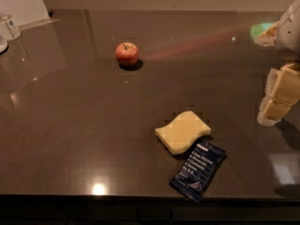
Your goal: Move apple near sponge
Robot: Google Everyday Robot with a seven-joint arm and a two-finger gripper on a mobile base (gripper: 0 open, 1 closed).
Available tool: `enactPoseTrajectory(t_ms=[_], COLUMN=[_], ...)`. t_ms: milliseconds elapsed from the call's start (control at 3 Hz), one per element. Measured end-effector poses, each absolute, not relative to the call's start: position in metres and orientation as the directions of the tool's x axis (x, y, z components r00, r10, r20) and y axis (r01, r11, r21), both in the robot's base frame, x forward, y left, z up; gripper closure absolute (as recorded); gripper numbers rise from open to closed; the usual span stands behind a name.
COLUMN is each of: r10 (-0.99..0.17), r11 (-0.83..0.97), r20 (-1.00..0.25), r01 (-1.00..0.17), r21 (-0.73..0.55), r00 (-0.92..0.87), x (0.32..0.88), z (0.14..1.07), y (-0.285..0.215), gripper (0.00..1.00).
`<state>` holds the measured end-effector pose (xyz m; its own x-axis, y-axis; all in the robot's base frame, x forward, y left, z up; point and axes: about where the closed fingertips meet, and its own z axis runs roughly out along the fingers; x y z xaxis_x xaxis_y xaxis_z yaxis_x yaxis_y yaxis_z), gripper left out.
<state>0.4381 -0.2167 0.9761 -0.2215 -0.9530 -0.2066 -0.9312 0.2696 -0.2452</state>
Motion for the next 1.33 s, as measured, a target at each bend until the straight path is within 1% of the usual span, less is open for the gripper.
enactPoseTrajectory(t_ms=[333, 667, 1333], r10=[-0.953, -0.95, -0.925], r11=[0.27, 0.255, 0.235], r20=[-0.207, -0.245, -0.359], r01=[-0.931, -0.931, -0.932], r21=[-0.245, -0.26, -0.275], r00=[-0.222, -0.192, -0.127], x=[0.438, 0.459, 0.517], z=[0.976, 0.978, 0.981], y=[-0.217, -0.194, -0.128], gripper=[0.0, 0.0, 0.0])
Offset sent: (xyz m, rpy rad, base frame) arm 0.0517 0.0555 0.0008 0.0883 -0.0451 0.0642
